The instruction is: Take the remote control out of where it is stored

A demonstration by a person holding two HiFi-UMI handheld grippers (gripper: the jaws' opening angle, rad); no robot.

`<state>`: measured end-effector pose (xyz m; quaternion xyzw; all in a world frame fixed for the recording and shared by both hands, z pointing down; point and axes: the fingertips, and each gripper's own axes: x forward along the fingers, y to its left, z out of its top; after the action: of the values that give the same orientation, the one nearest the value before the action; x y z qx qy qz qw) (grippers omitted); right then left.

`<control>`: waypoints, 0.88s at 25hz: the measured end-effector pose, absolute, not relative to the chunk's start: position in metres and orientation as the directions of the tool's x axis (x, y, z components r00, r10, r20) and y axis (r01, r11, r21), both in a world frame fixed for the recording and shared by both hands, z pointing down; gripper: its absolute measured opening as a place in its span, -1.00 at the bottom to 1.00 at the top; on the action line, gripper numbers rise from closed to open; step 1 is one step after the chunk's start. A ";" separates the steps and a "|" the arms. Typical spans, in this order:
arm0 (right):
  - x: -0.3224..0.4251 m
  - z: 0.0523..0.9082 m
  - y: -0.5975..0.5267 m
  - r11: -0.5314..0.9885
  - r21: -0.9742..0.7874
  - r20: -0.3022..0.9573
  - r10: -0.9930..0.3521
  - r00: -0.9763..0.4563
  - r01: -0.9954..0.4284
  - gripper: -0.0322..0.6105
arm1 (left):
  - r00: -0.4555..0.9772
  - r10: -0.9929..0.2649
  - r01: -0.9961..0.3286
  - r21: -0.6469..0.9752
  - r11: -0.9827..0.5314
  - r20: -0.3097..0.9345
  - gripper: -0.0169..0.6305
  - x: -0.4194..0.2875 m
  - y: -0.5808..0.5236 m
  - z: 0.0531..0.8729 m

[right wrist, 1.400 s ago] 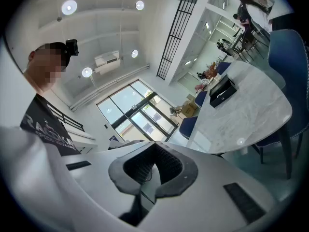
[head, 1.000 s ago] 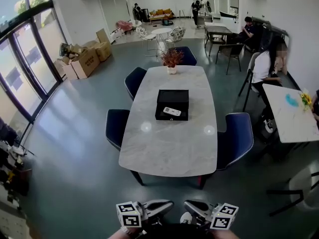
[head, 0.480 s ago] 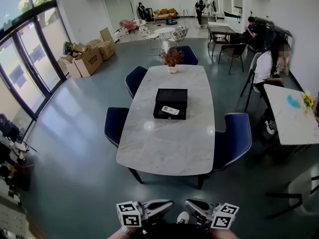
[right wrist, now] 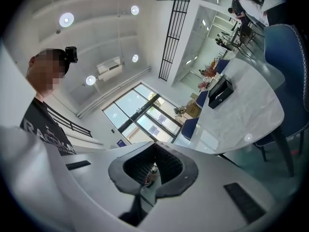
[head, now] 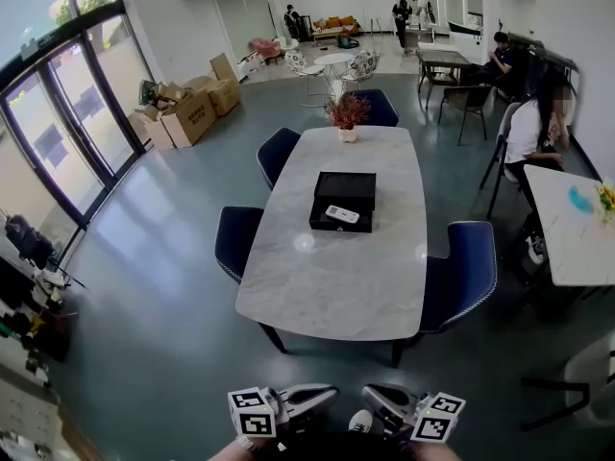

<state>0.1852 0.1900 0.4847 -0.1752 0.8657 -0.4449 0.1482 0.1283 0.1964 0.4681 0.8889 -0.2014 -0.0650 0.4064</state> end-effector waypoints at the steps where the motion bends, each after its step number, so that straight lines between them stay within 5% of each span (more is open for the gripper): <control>1: 0.185 0.486 0.189 0.540 -0.824 -0.100 -0.438 -0.893 -0.172 -0.87 | 0.911 -0.408 -0.305 0.749 -0.588 0.050 -0.93 0.128 0.195 0.468; 22: 0.134 0.488 0.109 0.476 -0.831 -0.038 -0.564 -0.825 -0.287 -0.87 | 0.949 -0.317 -0.193 0.782 -0.593 -0.006 -0.93 0.064 0.104 0.469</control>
<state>0.1339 0.1086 0.4876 -0.2521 0.8447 -0.4457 0.1555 0.0637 0.1035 0.4691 0.8895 -0.1433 -0.0722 0.4279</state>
